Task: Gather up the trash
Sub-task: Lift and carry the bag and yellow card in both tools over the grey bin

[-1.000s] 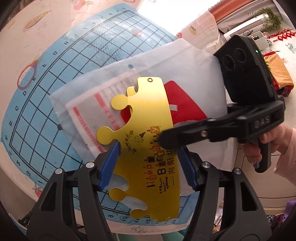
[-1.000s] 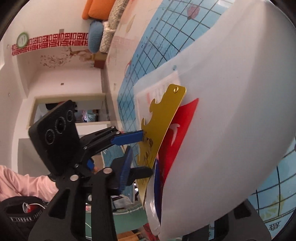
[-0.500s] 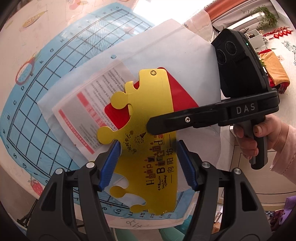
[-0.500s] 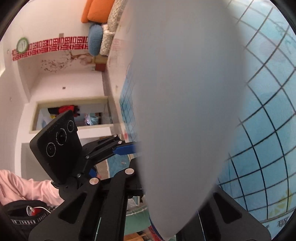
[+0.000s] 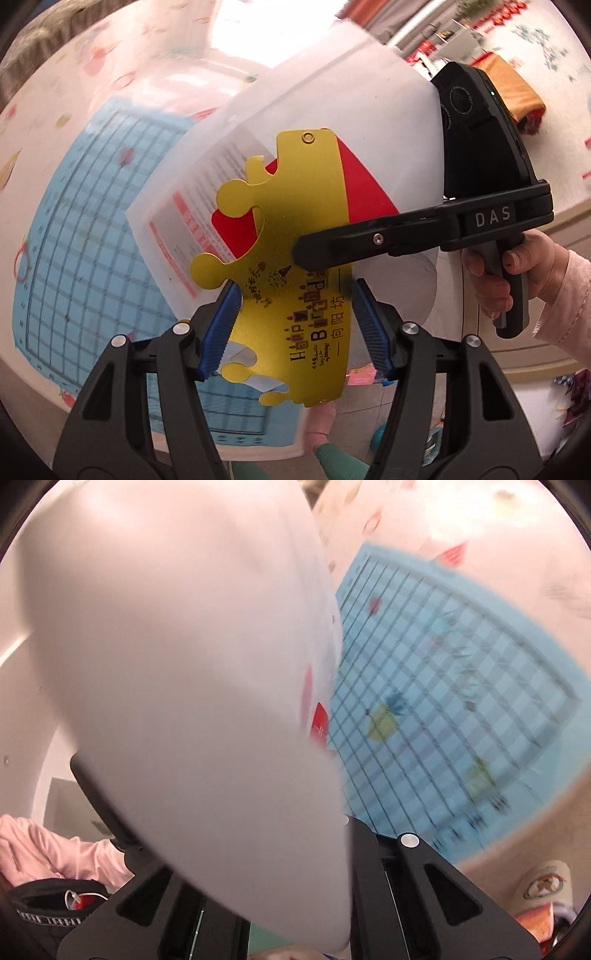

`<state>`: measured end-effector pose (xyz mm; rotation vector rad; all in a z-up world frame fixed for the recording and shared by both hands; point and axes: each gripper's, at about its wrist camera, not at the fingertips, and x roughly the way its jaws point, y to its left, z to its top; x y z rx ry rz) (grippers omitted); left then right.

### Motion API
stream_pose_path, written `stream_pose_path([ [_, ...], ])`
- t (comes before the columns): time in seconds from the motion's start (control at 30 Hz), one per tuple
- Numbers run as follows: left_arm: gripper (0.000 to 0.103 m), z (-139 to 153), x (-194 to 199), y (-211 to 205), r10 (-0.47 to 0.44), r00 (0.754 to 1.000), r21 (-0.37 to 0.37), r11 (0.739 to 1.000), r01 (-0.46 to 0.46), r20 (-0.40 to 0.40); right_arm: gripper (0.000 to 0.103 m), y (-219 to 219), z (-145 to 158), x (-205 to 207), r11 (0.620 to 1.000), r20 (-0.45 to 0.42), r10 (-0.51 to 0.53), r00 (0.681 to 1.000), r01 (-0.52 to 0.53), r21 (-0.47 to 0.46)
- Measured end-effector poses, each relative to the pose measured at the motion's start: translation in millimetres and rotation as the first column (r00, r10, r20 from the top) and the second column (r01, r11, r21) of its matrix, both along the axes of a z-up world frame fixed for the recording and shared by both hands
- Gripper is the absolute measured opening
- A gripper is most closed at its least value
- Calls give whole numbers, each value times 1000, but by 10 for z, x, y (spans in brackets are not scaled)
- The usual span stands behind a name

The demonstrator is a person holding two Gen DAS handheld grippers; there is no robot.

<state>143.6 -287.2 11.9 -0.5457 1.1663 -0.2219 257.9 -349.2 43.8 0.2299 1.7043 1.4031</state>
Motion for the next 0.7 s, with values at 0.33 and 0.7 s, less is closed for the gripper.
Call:
stream_pose_path([
  [0.33, 59, 226, 306, -1931, -252, 967, -22, 967, 253, 41, 5, -2322, 305, 78, 967, 50, -253, 966, 255, -25],
  [0.7, 60, -791, 123, -3579, -464, 879, -48, 886, 462, -107, 7, -4284, -643, -551, 871, -29, -472, 881, 461, -171],
])
